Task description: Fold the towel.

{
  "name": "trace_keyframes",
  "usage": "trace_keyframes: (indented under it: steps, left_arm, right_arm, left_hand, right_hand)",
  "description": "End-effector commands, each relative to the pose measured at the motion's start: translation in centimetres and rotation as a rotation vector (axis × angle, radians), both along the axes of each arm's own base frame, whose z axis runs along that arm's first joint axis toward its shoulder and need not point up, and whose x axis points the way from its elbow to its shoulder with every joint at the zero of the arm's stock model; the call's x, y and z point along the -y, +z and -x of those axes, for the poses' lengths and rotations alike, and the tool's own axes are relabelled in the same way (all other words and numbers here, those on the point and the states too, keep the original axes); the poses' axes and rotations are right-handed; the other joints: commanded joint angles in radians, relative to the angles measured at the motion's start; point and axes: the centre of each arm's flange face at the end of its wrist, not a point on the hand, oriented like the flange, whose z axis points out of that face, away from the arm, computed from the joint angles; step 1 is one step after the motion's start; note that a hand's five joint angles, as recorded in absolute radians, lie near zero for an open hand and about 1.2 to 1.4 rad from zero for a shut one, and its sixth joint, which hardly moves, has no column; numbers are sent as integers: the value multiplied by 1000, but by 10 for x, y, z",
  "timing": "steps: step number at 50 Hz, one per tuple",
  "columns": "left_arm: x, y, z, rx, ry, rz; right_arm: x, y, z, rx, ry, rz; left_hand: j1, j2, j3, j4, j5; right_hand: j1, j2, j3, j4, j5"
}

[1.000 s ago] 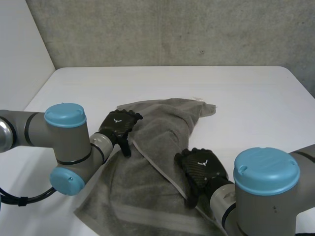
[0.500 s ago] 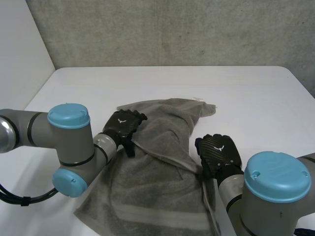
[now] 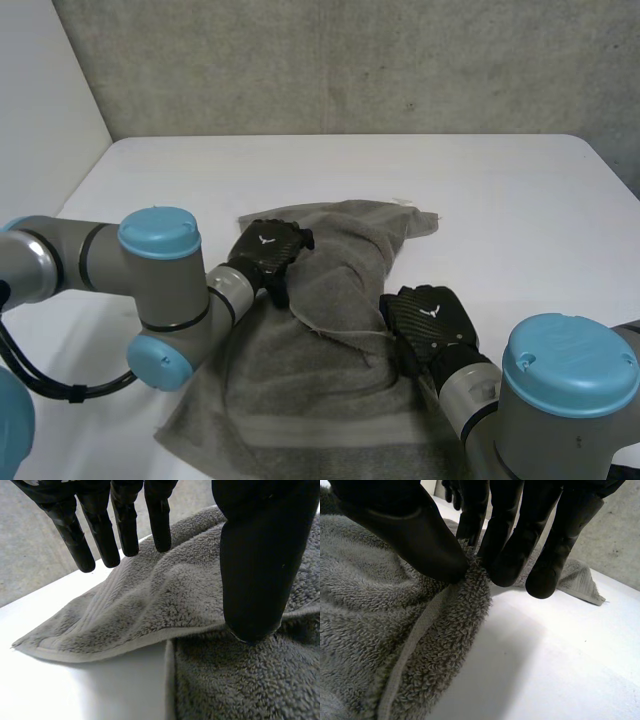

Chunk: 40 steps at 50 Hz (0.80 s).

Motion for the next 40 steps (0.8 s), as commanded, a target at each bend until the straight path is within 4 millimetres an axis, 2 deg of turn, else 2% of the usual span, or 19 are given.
trace_keyframes:
  steps: [1,9,16,25,26,29,35,40]
  left_arm:
    - [-2,-7,9,0,-50,-14]
    - [-2,-7,10,-1,-59,-17]
    - [1,-5,11,-9,-58,-3]
    - [6,0,15,-20,-58,18]
    - [8,-1,16,-21,-57,20]
    - [9,-5,17,-18,-60,17]
    - [9,-7,18,-16,-61,9]
    - [6,-5,18,-18,-65,1]
  right_arm:
    - [2,1,2,6,-13,-3]
    - [14,1,10,21,-61,21]
    - [19,19,19,68,-93,89]
    - [23,22,23,73,-107,97]
    - [23,22,23,73,-109,97]
    - [23,22,23,74,-110,99]
    - [25,26,24,80,-115,109]
    - [25,26,24,81,-116,110]
  left_hand:
    - [78,77,77,78,77]
    - [75,74,74,75,74]
    - [75,74,74,75,74]
    - [86,86,86,87,86]
    - [194,193,193,194,193]
    - [274,273,273,274,273]
    - [260,259,259,260,259]
    - [125,124,124,125,124]
  right_hand:
    - [64,81,65,58,60]
    - [64,81,65,58,60]
    - [64,81,65,58,60]
    - [64,81,65,58,60]
    - [64,81,65,58,60]
    - [64,81,65,58,60]
    - [64,81,65,58,60]
    - [64,81,65,58,60]
